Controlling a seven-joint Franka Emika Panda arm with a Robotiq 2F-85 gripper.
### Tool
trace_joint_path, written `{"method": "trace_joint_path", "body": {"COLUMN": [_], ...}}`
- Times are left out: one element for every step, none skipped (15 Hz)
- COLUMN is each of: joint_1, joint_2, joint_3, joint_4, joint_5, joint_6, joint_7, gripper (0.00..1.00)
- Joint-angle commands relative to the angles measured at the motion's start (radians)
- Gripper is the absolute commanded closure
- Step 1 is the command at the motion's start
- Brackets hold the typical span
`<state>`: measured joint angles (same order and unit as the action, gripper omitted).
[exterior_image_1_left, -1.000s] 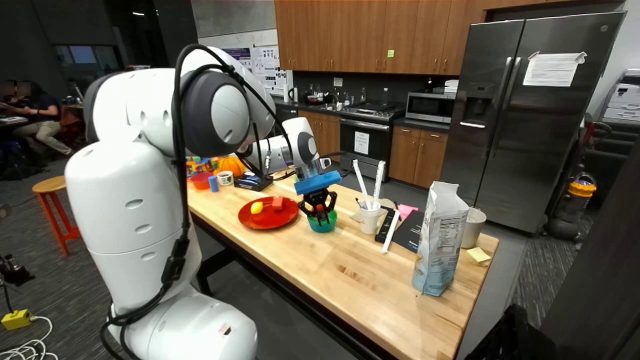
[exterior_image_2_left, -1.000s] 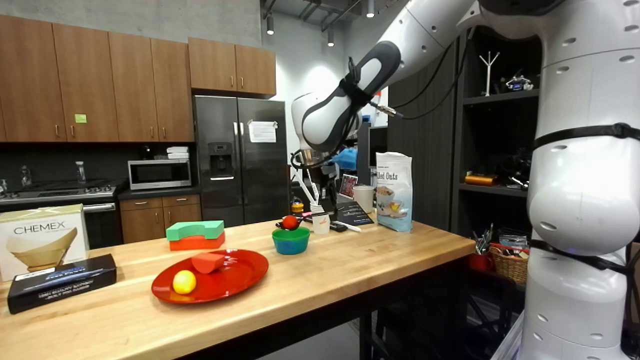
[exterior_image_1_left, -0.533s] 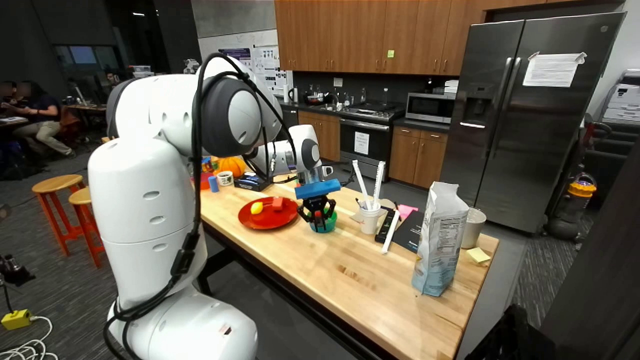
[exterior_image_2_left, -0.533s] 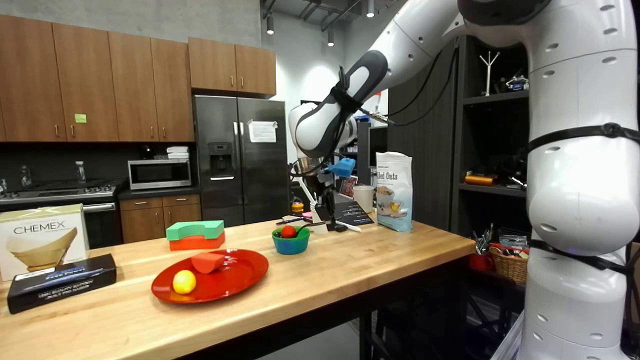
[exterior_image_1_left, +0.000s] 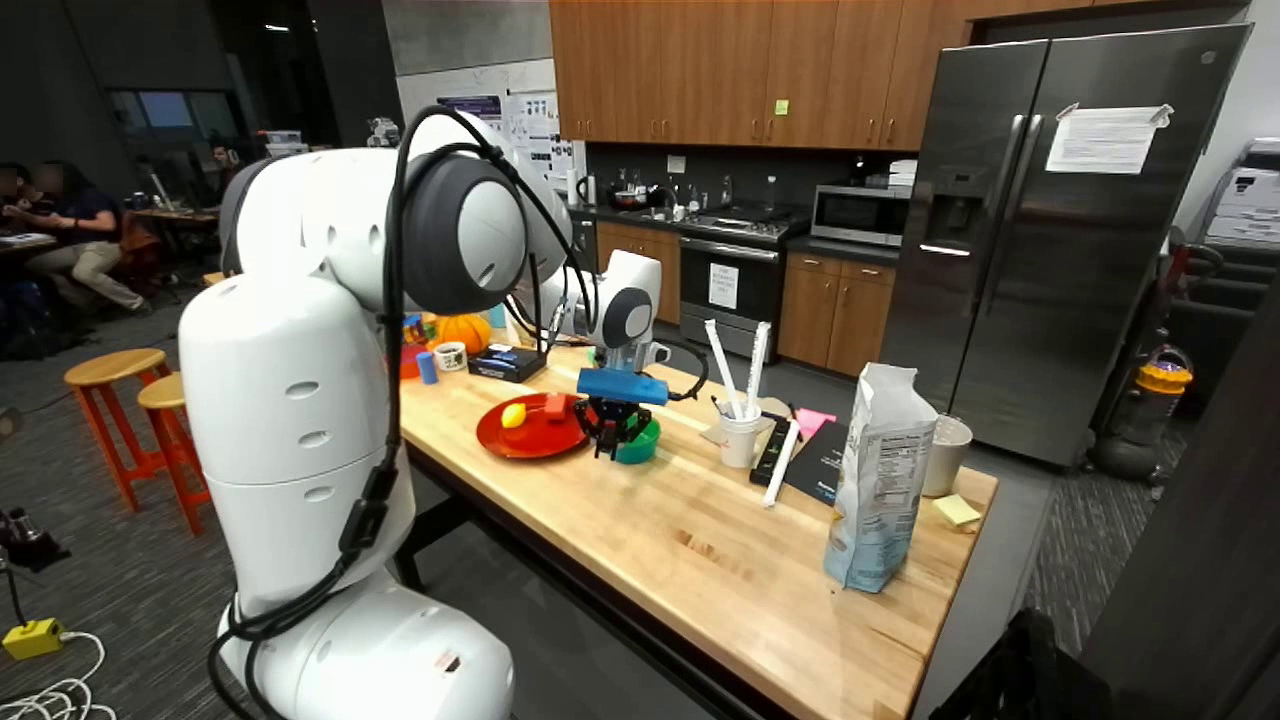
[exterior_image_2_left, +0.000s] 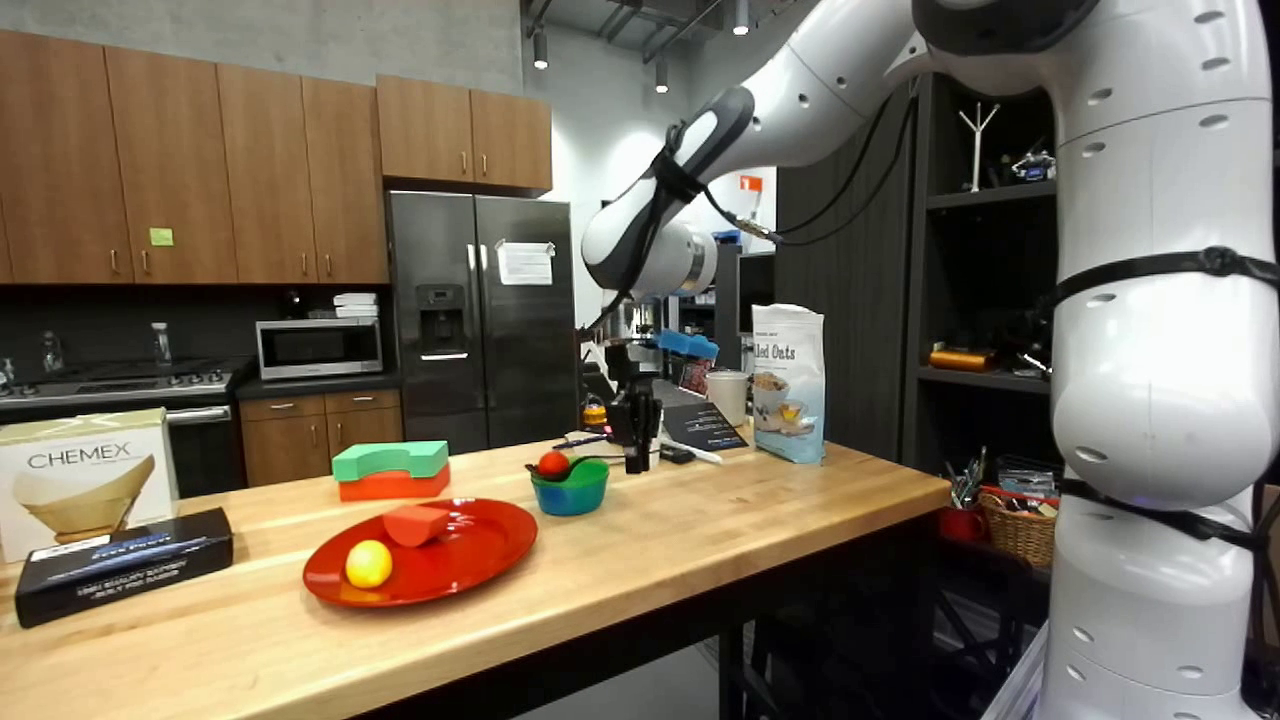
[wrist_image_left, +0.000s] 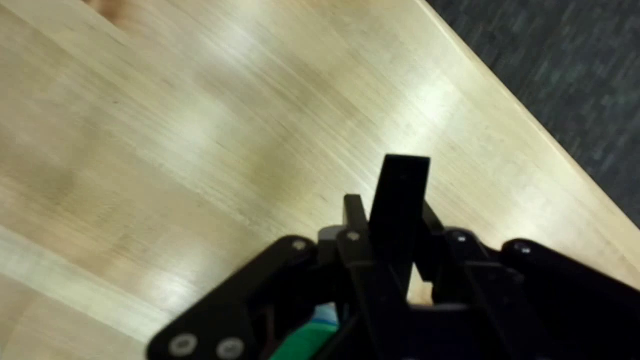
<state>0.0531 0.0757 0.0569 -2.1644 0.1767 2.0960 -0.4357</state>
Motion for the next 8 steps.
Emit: {"method": "trace_joint_path", "body": {"joint_1": [-0.033, -0.038, -0.043, -0.048, -0.053, -0.056, -0.059, -0.062], "joint_2": [-0.014, -0.012, -0.011, -0.011, -0.012, -0.014, -0.018, -0.021], "joint_3": [0.001, 0.002, 0.002, 0.002, 0.001, -0.001, -0.003, -0.006], "joint_4": [-0.030, -0.038, -0.048, -0.060, -0.073, -0.086, -0.099, -0.109], "joint_5": [0.227, 0.300, 0.376, 0.453, 0.530, 0.609, 0.687, 0.763], "joint_6": [0.048, 0.059, 0.070, 0.079, 0.088, 0.095, 0.100, 0.103], "joint_7": [-0.093, -0.121, -0.151, -0.182, -0.214, -0.250, -0.287, -0.326], "gripper": [0.94, 0.94, 0.94, 0.94, 0.94, 0.94, 0.94, 0.94]}}
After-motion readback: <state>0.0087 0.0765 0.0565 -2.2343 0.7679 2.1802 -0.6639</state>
